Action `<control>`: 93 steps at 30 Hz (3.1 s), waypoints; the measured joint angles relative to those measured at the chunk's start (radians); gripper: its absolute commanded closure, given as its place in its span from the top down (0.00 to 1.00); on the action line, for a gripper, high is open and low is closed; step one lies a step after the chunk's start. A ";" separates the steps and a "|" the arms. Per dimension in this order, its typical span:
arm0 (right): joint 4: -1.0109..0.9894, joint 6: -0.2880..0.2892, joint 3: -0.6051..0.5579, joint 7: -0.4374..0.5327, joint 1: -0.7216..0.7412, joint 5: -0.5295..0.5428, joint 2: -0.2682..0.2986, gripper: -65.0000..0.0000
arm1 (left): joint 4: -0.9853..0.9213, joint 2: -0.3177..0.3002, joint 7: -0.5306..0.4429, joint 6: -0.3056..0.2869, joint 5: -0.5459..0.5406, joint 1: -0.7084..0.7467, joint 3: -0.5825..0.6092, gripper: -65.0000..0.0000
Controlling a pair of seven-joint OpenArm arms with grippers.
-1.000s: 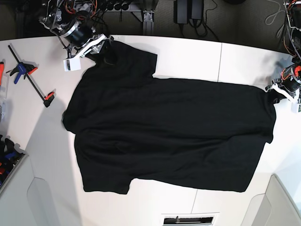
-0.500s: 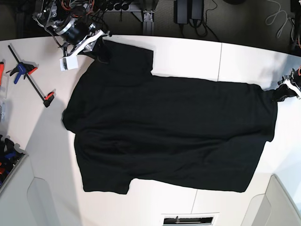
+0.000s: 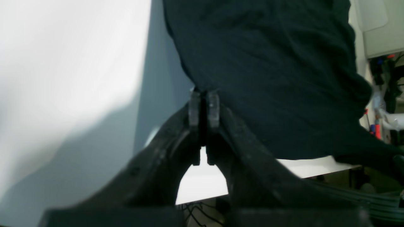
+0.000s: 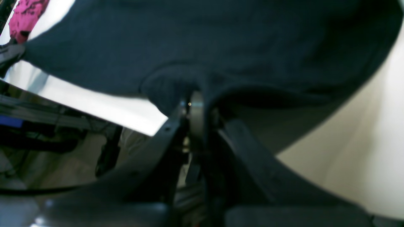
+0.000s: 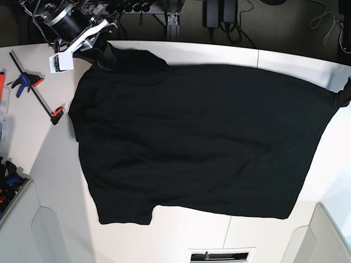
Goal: Layout the t-shirt on the table in an organized manner, then fold the t-shirt properly
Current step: 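Grasp the shirt collar corner with the right gripper and shoulder with the left, then pull the grasped shirt edges apart to straighten the shirt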
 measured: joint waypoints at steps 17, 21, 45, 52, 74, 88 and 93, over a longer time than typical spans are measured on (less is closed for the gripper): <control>-0.231 0.002 0.002 0.056 0.369 -0.156 0.000 0.00 | 0.000 0.010 -0.526 0.000 0.486 -0.243 0.272 0.00; -0.299 -0.001 0.002 0.052 0.432 -0.185 0.000 0.00 | 0.000 0.029 -0.536 0.000 0.583 -0.327 0.350 0.00; -0.526 -0.003 0.006 0.086 0.624 -0.249 -0.001 0.44 | -0.211 0.120 -0.583 0.020 0.774 -0.507 0.492 0.32; -0.409 -0.003 0.030 0.036 0.624 -0.192 -0.001 0.44 | -0.137 0.104 -0.498 0.004 0.717 -0.508 0.429 0.47; -0.229 -0.003 0.327 -0.043 0.381 -0.094 -0.006 0.44 | -0.124 0.093 -0.406 0.006 0.602 -0.407 0.278 0.47; -0.508 -0.018 0.340 0.042 0.409 -0.143 -0.006 0.44 | -0.230 0.163 -0.403 0.035 0.557 -0.408 0.209 0.51; -0.602 -0.015 0.337 0.065 0.452 -0.131 -0.002 0.44 | -0.230 0.192 -0.405 0.035 0.557 -0.408 0.209 0.51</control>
